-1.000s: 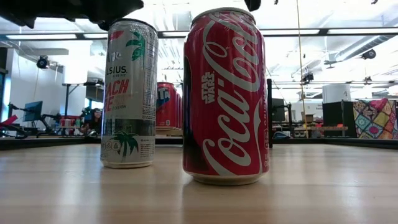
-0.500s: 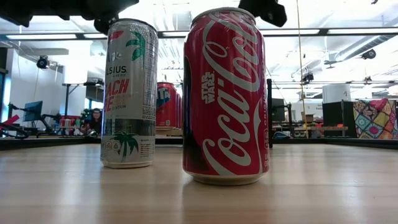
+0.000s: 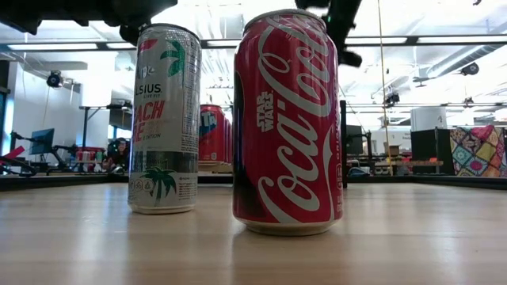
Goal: Place canned beverage on shelf
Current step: Put the white soda can on the shelf aligned with the other white soda cans
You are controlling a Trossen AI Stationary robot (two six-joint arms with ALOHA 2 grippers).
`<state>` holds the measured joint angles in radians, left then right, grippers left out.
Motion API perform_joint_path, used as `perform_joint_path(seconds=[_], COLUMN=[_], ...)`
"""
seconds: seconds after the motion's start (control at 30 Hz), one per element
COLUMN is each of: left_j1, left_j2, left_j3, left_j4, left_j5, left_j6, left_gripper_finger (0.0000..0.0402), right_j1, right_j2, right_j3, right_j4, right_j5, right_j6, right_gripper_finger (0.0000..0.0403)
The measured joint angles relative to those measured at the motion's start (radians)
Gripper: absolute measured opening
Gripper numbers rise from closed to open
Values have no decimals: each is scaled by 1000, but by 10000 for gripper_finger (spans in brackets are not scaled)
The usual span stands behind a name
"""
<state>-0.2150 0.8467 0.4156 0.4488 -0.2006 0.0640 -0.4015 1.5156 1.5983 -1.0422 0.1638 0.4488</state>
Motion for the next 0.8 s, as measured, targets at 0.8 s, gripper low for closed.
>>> perform_joint_path(seconds=[0.8], left_j1=[1], left_j2=[0], left_j3=[-1], left_j4=[0], left_j5=[-158], left_j6=[59], left_gripper_finger=[0], right_j1=[-186], right_j2=[104], right_j3=[16], right_j4=[70], right_j5=[-34], right_j6=[-157], right_gripper_finger=[9])
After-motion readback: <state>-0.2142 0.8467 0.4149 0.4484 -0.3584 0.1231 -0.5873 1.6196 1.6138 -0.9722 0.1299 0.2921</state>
